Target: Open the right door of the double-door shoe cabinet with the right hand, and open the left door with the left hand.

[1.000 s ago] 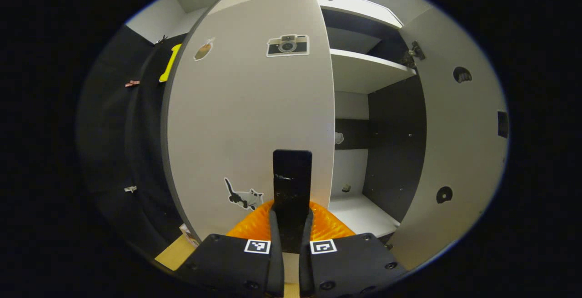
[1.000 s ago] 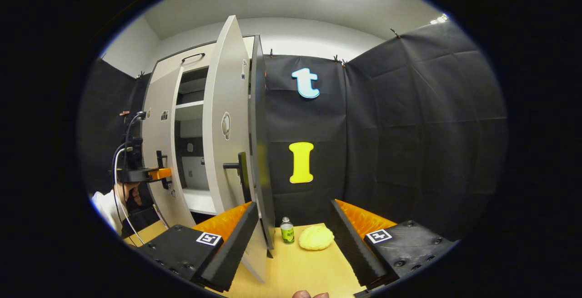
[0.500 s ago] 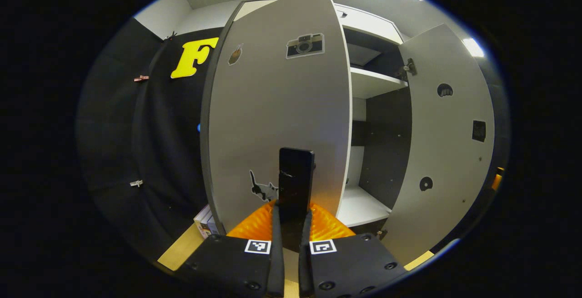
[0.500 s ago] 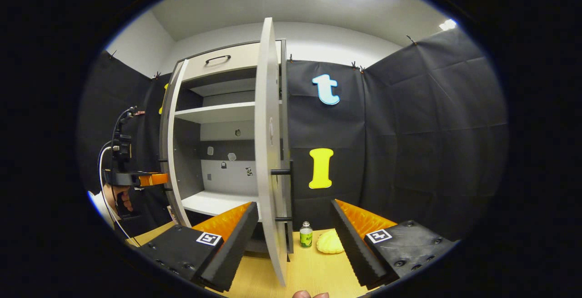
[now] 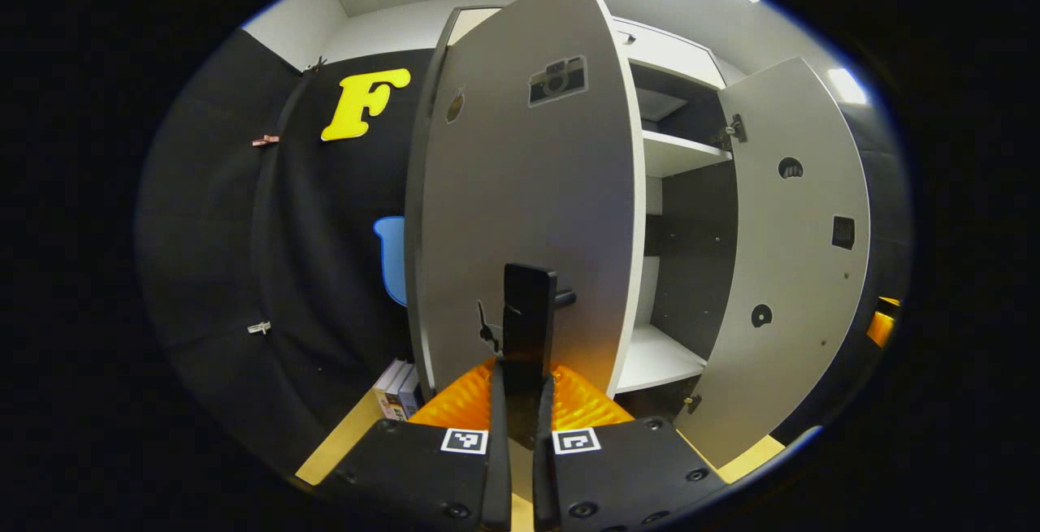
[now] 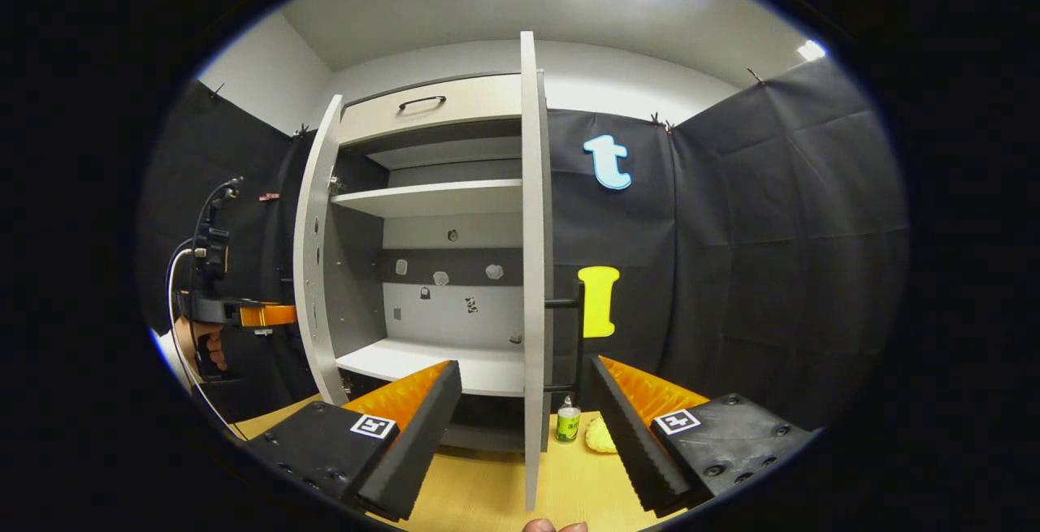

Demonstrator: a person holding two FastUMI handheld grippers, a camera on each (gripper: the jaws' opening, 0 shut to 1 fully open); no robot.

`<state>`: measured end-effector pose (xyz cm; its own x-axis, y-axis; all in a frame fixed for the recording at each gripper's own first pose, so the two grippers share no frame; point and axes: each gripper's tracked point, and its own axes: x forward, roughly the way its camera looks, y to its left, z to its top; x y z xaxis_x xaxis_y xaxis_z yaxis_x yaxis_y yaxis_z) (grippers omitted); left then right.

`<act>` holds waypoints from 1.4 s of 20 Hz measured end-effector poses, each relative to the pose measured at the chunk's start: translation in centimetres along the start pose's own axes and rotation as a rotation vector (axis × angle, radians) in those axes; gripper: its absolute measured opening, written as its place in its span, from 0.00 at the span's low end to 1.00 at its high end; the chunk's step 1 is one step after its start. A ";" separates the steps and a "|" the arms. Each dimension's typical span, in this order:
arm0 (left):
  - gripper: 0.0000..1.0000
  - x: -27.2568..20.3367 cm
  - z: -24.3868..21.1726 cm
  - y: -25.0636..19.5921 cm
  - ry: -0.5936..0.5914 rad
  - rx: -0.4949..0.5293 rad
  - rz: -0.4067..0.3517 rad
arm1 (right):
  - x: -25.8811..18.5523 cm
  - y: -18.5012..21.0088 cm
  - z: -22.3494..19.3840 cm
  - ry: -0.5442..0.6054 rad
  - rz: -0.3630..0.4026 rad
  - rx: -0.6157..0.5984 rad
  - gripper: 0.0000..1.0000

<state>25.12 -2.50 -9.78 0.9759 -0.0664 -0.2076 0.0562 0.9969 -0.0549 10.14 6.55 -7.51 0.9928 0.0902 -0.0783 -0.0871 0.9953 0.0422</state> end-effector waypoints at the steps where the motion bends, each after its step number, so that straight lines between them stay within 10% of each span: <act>1: 0.14 0.0 0.1 0.1 0.002 0.006 0.000 | 0.0 0.3 0.0 0.000 0.002 0.002 0.99; 28: 0.11 -0.1 0.5 3.1 -0.032 0.014 0.074 | 0.0 5.5 -1.4 0.037 0.091 0.010 0.99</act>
<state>25.33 0.64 -9.45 0.9838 0.0088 -0.1792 -0.0138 0.9995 -0.0271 9.52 12.07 -8.69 0.9772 0.1814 -0.1103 -0.1756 0.9826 0.0604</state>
